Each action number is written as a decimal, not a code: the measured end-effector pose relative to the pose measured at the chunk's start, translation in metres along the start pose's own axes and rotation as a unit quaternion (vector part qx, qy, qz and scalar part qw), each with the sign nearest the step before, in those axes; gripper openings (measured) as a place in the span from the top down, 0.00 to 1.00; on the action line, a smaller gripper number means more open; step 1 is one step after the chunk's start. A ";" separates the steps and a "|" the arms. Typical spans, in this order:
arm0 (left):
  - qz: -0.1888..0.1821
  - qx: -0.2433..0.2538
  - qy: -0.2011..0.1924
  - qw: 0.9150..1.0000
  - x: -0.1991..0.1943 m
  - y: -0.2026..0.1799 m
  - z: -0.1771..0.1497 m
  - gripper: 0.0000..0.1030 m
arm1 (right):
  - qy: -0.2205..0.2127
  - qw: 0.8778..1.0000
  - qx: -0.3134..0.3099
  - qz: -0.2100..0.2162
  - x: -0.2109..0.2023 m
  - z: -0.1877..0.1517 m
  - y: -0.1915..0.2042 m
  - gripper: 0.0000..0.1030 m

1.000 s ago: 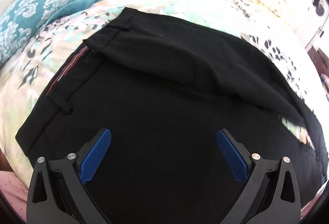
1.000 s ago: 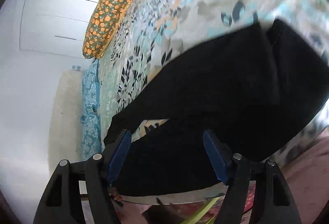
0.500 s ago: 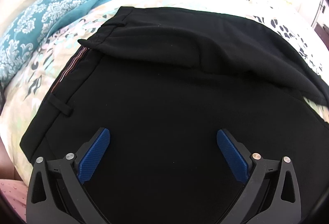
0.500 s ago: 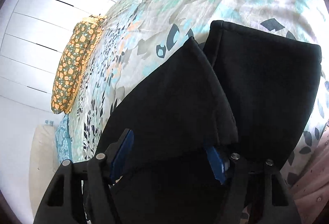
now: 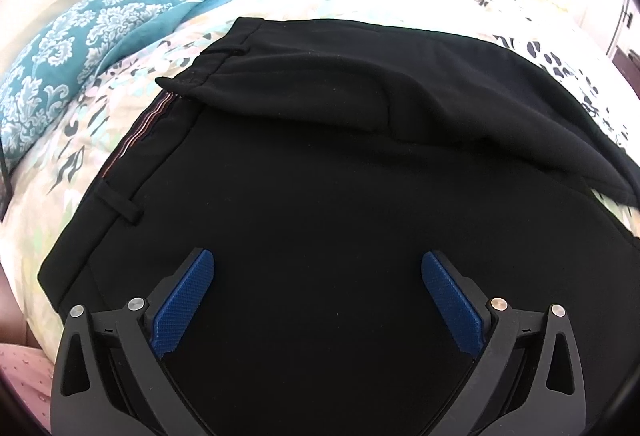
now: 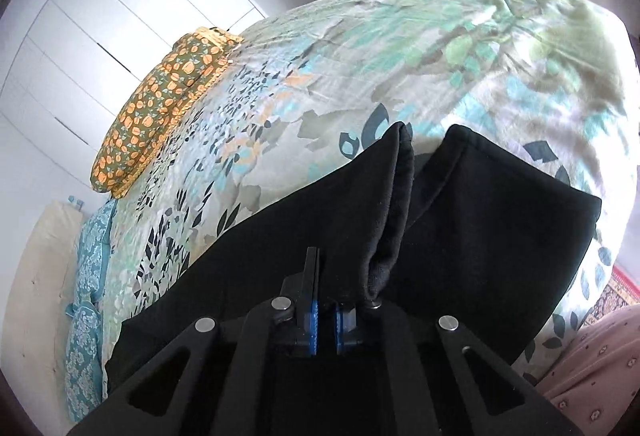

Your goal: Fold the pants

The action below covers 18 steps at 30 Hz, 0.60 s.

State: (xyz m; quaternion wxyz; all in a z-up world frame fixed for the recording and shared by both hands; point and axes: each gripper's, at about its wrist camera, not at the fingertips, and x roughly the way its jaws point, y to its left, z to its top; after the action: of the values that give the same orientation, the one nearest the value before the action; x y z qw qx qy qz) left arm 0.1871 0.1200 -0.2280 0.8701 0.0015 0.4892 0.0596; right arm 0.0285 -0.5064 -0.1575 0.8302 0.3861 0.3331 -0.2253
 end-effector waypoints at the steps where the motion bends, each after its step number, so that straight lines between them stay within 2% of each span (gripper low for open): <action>1: 0.000 0.000 0.000 1.000 0.000 0.000 0.000 0.00 | -0.001 1.000 -0.002 0.001 -0.002 0.001 -0.001 0.94; 12: 0.003 -0.001 -0.004 1.000 -0.001 0.001 0.000 0.00 | -0.006 1.000 -0.010 0.013 -0.010 0.003 0.000 0.94; 18: 0.003 -0.001 -0.004 1.000 -0.001 0.001 0.000 0.00 | -0.018 0.998 -0.046 0.026 -0.022 0.004 0.018 0.94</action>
State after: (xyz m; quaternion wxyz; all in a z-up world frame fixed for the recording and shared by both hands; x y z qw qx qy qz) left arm 0.1864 0.1207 -0.2276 0.8718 0.0021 0.4858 0.0627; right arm 0.0264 -0.4962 -0.1308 0.8585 0.3521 0.3180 -0.1945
